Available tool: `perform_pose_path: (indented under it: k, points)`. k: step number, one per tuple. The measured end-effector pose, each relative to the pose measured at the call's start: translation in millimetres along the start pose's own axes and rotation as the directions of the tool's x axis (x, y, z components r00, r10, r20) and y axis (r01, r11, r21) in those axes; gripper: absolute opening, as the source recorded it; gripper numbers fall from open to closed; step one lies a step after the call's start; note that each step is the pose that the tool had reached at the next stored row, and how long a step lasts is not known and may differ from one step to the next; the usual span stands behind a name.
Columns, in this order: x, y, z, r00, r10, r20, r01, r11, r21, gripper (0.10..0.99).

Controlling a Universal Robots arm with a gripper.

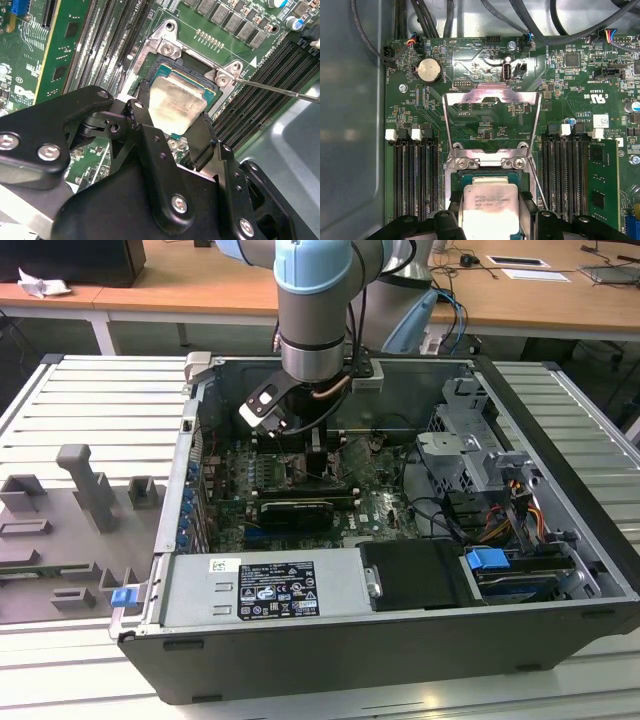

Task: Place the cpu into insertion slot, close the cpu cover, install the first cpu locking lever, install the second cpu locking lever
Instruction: 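Place the cpu into insertion slot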

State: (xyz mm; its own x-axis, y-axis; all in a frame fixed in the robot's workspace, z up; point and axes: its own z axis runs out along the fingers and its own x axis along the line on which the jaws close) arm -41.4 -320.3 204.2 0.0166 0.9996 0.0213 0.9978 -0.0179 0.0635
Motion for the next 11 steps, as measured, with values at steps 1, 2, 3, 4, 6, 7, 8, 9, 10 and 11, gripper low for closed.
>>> perform_pose_path:
  k: [1,2,3,4,6,7,8,9,10,11]
  points:
    - [0.0,0.0,0.1,1.0,0.0,-0.0001,0.0,1.0,0.0,0.533]
    - [0.0,0.0,0.1,1.0,0.0,0.0,0.0,1.0,0.0,0.545]
    - [0.0,0.0,0.1,1.0,0.0,0.0,0.0,1.0,0.0,0.545]
    - [0.0,0.0,0.1,1.0,0.0,0.0,0.0,1.0,0.0,0.612]
    - [0.0,0.0,0.2,1.0,0.0,0.0,0.0,1.0,0.0,0.612]
    - [0.0,0.0,0.2,1.0,0.0,0.0,0.0,1.0,0.0,0.612]
    - [0.0,0.0,0.3,1.0,0.0,0.0,0.0,1.0,0.0,0.612]
    - [0.3,0.0,0.4,1.0,0.0,-0.0002,0.0,1.0,0.0,0.612]
    - [0.4,-0.3,0.5,1.0,0.0,-0.0003,0.0,1.0,0.0,0.612]
    - [0.6,-0.7,0.6,1.0,0.0,-0.0001,0.0,1.0,0.0,0.612]
